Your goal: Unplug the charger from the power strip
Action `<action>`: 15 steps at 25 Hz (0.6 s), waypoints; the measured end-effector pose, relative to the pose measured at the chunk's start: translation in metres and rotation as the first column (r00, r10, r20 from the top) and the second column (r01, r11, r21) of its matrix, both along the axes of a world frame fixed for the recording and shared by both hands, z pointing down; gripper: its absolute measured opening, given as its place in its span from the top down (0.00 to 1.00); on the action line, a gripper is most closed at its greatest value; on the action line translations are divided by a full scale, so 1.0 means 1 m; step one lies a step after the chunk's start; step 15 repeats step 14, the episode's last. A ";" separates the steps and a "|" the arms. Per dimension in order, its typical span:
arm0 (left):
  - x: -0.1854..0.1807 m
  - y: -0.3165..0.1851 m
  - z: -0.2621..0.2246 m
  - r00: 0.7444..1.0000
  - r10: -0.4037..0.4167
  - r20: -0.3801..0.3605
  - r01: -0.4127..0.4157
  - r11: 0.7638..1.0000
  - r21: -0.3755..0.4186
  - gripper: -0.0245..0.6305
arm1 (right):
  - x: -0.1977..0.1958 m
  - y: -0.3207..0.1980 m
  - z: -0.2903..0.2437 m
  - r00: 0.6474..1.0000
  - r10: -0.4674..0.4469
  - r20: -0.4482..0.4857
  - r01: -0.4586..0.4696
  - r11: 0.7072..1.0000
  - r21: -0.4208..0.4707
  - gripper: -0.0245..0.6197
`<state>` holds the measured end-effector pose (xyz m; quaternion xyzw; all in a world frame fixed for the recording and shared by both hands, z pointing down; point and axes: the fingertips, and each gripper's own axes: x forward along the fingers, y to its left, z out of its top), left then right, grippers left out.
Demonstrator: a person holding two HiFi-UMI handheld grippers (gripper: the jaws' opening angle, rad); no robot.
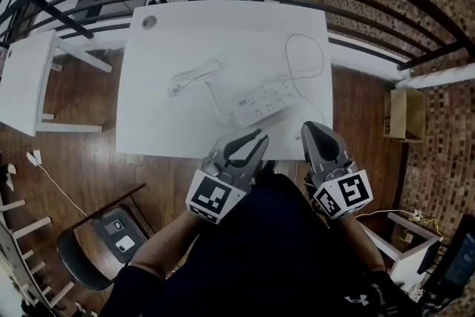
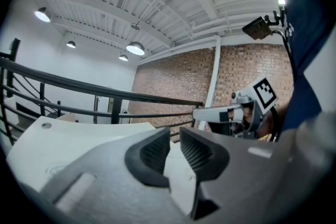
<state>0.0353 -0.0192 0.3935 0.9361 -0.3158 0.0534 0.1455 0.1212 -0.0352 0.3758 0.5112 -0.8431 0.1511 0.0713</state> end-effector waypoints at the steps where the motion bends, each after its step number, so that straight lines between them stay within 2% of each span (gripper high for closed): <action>1: 0.000 0.000 0.000 1.000 -0.002 -0.001 0.002 1.000 0.004 0.87 | 0.001 0.000 0.000 1.000 0.001 0.000 -0.001 1.000 -0.001 0.95; 15: -0.008 -0.001 0.006 1.000 -0.008 0.010 0.008 1.000 0.000 0.87 | -0.001 -0.001 0.001 1.000 0.013 0.001 -0.013 1.000 -0.004 0.95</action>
